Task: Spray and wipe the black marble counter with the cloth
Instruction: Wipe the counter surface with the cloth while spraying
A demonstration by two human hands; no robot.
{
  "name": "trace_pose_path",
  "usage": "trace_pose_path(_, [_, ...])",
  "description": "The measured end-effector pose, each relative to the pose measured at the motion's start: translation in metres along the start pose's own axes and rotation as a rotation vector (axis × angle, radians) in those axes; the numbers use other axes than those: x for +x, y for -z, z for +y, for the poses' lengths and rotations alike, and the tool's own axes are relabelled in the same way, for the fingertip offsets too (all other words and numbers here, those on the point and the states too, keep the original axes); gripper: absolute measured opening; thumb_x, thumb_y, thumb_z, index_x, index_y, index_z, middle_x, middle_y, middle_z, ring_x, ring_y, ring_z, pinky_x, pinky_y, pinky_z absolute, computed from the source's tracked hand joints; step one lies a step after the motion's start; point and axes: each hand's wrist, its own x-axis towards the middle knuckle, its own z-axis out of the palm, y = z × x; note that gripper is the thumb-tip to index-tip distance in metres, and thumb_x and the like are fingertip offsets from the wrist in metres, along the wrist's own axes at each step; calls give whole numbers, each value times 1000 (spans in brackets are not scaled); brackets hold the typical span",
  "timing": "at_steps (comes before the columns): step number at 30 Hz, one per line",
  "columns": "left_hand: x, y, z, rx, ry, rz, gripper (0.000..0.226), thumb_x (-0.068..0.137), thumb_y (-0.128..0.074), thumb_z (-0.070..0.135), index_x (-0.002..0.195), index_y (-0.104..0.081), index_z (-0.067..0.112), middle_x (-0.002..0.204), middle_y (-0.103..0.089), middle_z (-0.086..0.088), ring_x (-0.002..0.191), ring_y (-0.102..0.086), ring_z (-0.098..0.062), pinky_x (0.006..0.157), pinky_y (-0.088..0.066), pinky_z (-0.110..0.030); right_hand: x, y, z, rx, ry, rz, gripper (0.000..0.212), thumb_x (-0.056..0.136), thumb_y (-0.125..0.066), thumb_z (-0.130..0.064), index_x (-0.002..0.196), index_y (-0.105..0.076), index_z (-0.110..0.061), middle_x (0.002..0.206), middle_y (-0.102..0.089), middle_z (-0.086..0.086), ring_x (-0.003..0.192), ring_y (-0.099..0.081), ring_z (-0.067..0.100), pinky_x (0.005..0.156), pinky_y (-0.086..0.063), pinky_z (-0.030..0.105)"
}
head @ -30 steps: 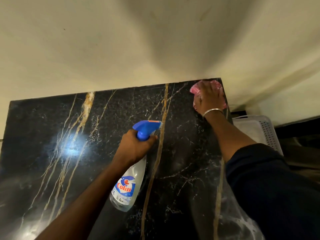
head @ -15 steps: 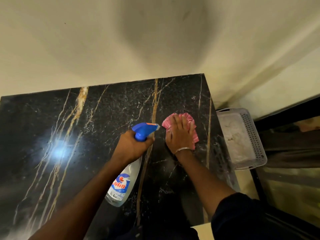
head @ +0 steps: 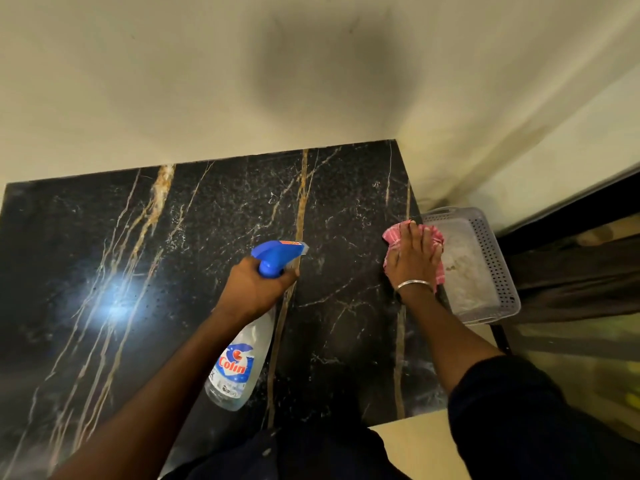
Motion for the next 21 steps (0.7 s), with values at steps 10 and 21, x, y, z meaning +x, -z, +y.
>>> trace_pose_path(10, [-12,-9,-6,6,-8,22,26,83,-73,26,101,-61,12,88,-68,-9,74,-64,-15,62,-49,-22,-80,-25,-98,-62,364,-138,64,93,-19,-40,154,-25,-22,163,-22,0,152,-11,27,120,-10,57])
trace_pose_path(21, [-20,-5,-15,38,-18,23,31,83,-71,30,106,-61,11,86,-66,-4,73,-63,-12,60,-46,-21,-41,4,28,-17,100,-78,61,101,-37,-32,157,-15,-25,165,-11,1,153,-1,27,122,-4,55])
